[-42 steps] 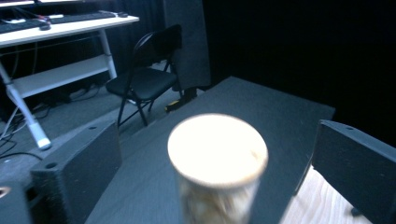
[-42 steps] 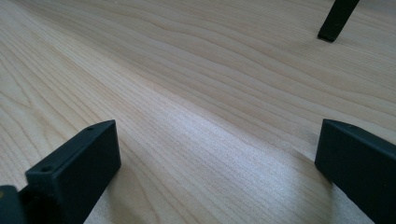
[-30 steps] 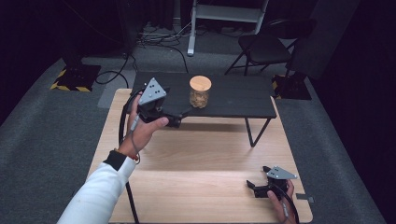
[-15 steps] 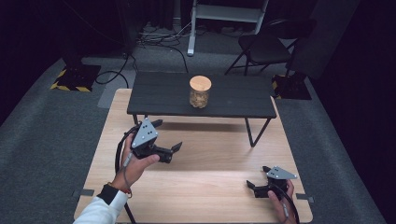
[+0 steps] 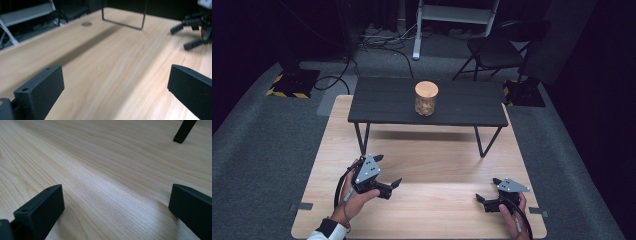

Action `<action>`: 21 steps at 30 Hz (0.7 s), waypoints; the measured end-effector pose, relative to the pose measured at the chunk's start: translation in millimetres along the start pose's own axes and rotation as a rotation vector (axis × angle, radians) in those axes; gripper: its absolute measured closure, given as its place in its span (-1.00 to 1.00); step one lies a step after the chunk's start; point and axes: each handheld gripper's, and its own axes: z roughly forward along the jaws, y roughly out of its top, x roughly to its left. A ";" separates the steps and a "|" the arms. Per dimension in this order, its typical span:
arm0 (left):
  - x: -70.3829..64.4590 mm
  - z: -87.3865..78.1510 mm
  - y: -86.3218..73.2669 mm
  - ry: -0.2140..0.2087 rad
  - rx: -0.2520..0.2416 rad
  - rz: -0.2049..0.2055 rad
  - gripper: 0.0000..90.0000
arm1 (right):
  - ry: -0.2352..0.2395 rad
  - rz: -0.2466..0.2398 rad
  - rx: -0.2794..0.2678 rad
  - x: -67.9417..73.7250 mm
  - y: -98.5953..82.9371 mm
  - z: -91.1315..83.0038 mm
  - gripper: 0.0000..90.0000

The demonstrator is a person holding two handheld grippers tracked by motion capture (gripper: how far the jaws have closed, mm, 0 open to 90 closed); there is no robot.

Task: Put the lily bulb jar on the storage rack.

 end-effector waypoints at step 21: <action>-9.9 28.3 -49.4 -0.020 0.190 -0.026 -0.98 | 0.001 0.000 0.000 -0.1 0.0 0.0 -1.00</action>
